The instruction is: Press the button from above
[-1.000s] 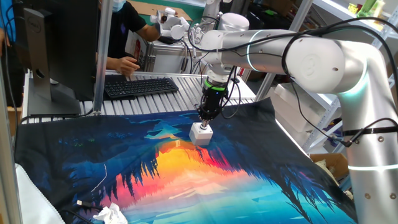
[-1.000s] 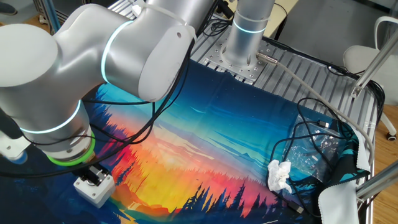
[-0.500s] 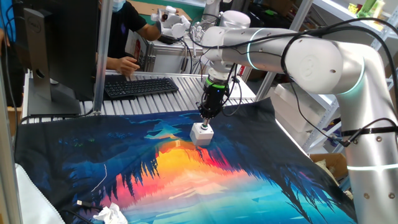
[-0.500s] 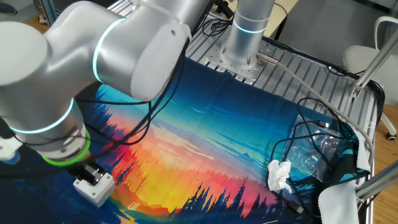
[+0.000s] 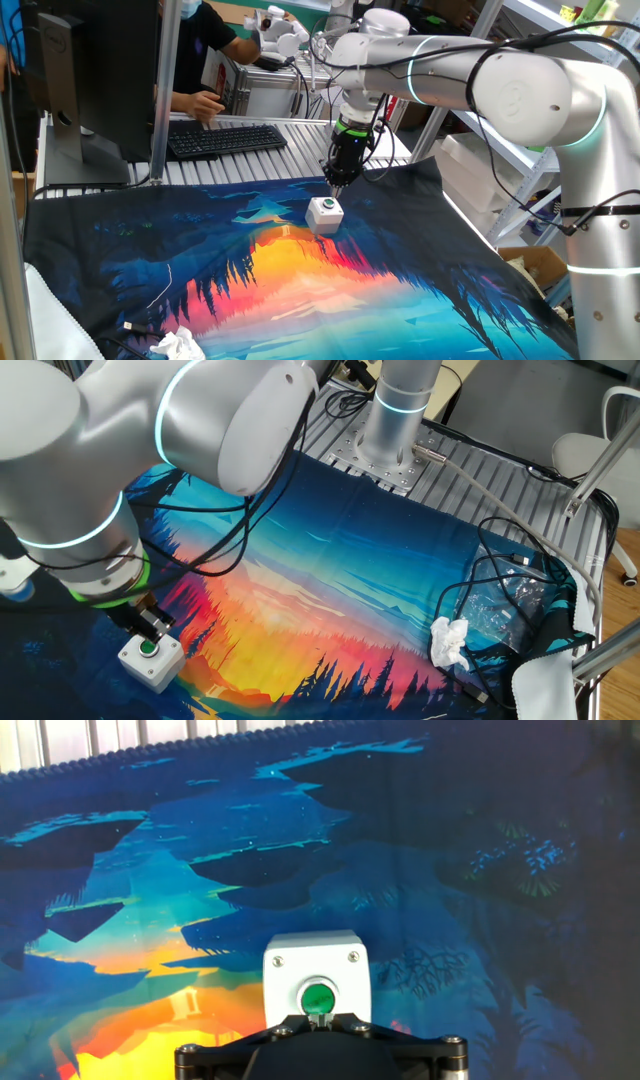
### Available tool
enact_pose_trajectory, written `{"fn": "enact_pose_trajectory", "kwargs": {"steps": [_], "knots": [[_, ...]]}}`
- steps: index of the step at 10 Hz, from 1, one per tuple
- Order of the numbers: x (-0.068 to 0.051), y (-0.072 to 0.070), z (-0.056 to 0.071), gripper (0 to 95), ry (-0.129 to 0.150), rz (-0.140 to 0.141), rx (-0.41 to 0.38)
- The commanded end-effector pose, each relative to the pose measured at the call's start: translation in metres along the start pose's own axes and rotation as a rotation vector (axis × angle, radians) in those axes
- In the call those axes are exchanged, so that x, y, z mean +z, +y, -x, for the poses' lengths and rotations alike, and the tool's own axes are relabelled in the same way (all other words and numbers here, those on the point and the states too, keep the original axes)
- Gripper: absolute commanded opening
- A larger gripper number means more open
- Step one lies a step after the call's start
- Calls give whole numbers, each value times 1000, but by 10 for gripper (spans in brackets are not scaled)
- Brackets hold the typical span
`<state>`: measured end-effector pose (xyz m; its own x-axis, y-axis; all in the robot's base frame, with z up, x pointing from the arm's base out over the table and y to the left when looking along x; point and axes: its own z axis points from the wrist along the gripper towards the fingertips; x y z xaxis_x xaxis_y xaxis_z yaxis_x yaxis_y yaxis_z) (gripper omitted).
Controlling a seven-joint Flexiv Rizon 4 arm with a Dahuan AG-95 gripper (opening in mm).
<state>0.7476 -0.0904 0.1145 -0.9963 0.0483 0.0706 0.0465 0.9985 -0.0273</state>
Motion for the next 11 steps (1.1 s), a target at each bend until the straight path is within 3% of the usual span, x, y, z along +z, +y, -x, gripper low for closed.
{"fn": "enact_pose_trajectory", "kwargs": {"steps": [1,3,11], "knots": [[-4,-2,0,0,6,0,-2],[-12,-4,0,0,15,1,-3],[-23,-5,-8,0,15,2,6]]}}
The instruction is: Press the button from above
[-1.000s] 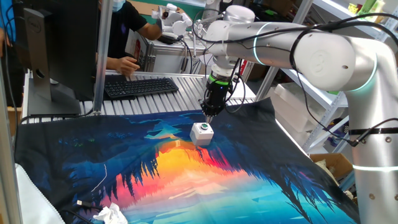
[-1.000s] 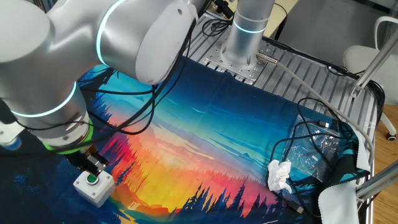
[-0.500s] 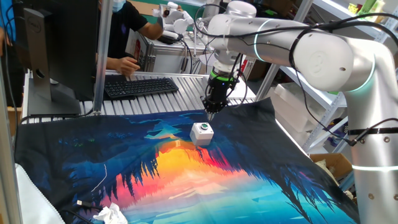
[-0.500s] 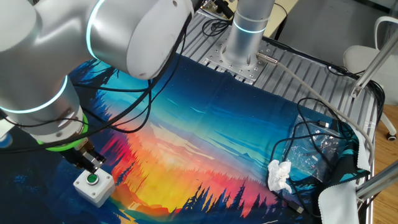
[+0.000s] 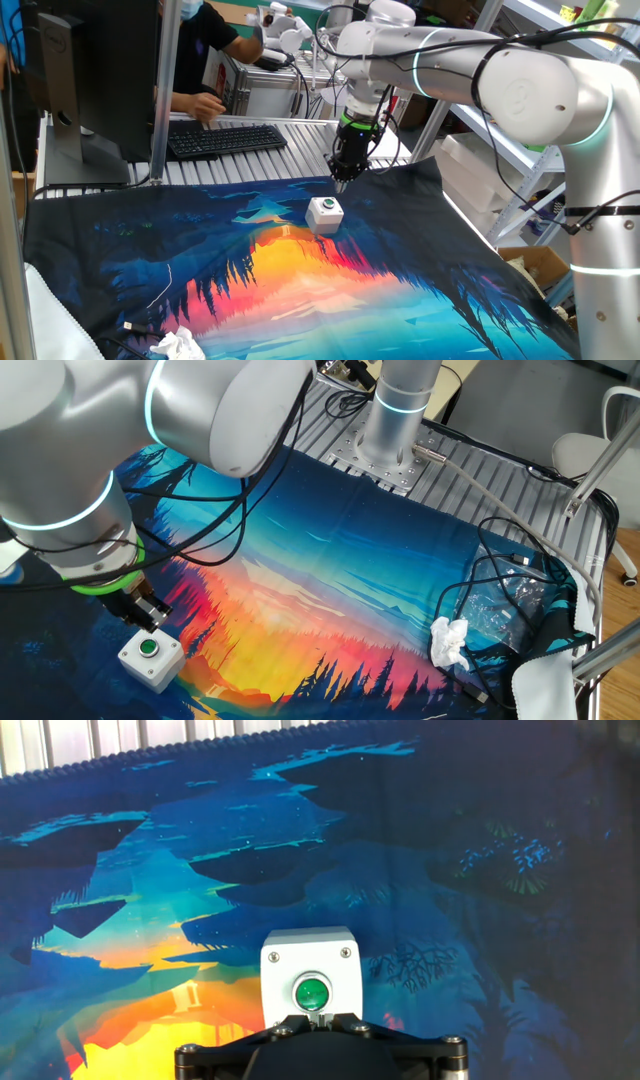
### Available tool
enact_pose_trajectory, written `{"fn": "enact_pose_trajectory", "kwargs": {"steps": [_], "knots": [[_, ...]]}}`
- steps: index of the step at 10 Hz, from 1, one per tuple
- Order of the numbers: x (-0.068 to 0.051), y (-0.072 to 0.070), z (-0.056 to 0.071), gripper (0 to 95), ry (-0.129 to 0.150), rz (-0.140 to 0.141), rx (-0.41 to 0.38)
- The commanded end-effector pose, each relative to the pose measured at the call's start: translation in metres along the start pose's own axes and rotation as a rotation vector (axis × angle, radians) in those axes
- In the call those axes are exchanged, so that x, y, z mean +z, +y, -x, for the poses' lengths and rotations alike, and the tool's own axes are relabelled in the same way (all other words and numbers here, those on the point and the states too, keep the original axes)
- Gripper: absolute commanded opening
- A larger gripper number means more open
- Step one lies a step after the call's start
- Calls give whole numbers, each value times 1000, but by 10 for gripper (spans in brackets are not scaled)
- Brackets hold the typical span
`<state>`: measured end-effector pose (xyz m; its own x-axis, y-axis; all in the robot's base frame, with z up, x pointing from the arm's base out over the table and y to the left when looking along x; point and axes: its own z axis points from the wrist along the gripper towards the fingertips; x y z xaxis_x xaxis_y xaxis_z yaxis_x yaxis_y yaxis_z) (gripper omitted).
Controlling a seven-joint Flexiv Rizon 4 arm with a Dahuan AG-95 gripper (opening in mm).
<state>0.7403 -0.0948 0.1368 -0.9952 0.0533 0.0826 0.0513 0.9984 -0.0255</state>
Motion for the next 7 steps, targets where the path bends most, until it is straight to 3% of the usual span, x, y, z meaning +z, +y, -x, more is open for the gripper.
{"fn": "enact_pose_trajectory", "kwargs": {"steps": [1,7], "knots": [[-2,2,1,0,3,-2,9],[-3,2,0,0,4,4,-5]]}}
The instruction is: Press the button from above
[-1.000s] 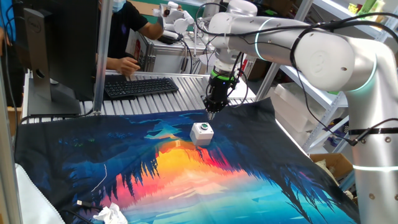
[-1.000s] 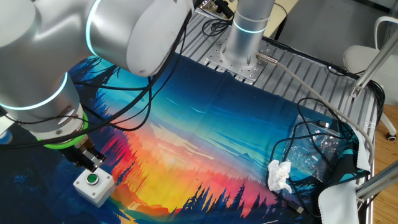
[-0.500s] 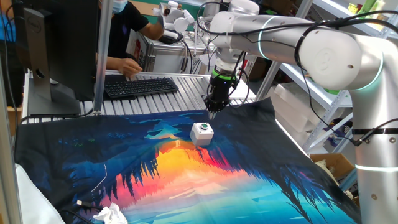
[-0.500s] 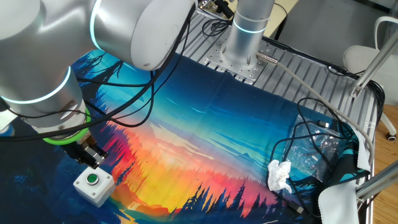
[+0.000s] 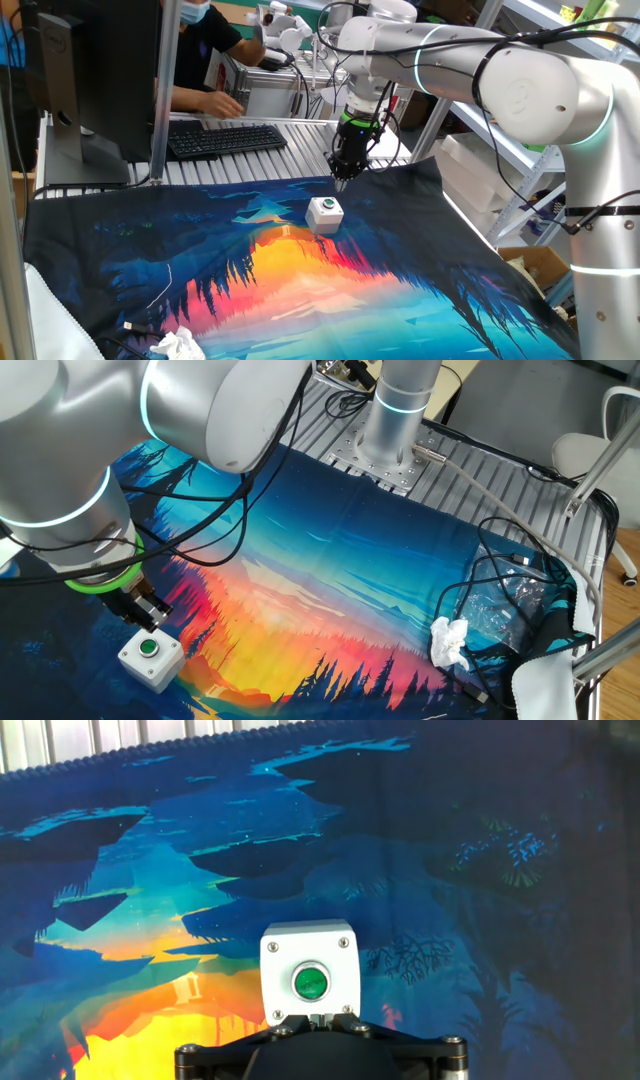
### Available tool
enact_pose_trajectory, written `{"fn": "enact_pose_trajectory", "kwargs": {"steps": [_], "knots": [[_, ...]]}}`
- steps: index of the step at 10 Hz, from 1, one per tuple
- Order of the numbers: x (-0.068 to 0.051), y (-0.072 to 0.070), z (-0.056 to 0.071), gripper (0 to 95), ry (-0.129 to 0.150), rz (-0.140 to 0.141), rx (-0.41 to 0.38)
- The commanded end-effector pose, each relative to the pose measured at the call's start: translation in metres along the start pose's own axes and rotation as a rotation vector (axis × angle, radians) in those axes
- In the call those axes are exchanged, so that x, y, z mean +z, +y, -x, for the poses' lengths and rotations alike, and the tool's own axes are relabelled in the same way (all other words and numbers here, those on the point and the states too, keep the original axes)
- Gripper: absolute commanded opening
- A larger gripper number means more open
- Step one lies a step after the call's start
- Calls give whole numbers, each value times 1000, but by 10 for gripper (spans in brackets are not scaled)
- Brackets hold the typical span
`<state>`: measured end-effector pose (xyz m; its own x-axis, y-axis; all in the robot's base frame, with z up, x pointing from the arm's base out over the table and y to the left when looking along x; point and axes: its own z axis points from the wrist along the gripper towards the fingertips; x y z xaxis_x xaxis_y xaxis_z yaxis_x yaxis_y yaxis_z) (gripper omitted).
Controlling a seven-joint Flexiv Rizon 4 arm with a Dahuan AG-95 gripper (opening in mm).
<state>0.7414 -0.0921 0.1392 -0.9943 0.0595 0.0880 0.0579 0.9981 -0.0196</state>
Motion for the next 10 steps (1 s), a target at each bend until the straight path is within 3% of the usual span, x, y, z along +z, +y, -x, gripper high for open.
{"fn": "enact_pose_trajectory", "kwargs": {"steps": [1,10], "knots": [[0,0,0,0,-2,-3,-12],[1,0,0,0,-2,-11,-12]]}}
